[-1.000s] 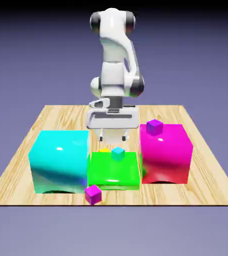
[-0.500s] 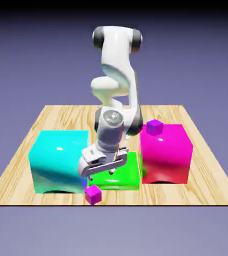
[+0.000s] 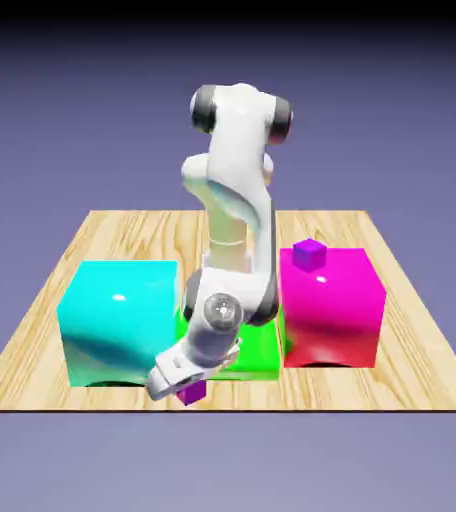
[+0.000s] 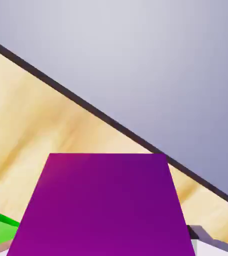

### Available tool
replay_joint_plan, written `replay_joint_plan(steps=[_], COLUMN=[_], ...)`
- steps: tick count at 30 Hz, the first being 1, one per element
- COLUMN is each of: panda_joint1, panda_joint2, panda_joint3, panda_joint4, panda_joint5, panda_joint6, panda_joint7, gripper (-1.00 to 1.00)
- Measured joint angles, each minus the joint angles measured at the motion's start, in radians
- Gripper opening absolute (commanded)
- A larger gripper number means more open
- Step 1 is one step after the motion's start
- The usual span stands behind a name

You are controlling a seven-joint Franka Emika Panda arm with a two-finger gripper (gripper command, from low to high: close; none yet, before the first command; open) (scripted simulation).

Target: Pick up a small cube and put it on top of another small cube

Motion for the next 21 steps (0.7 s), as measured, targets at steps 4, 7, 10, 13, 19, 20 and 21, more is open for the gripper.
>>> replay_joint_plan(steps=[4, 7, 10, 13, 19, 20, 21], panda_joint1=[-0.062, -0.107, -0.147, -0.179, -0.247, -0.255, -0.262], panda_joint2=[-0.14, -0.249, -0.357, -0.466, -0.684, -0.716, -0.748], panda_joint3=[0.089, 0.154, 0.209, 0.253, 0.341, 0.352, 0.361], panda_joint4=[-0.086, -0.16, -0.248, -0.354, -0.565, -0.601, -0.637], panda_joint5=[0.053, 0.093, 0.127, 0.157, 0.216, 0.224, 0.231], panda_joint6=[-0.039, -0.067, -0.093, -0.116, -0.161, -0.167, -0.172], panda_joint7=[0.128, 0.226, 0.322, 0.414, 0.599, 0.627, 0.652], gripper=[-1.0, -1.0, -1.0, -1.0, -1.0, -1.0, -1.0])
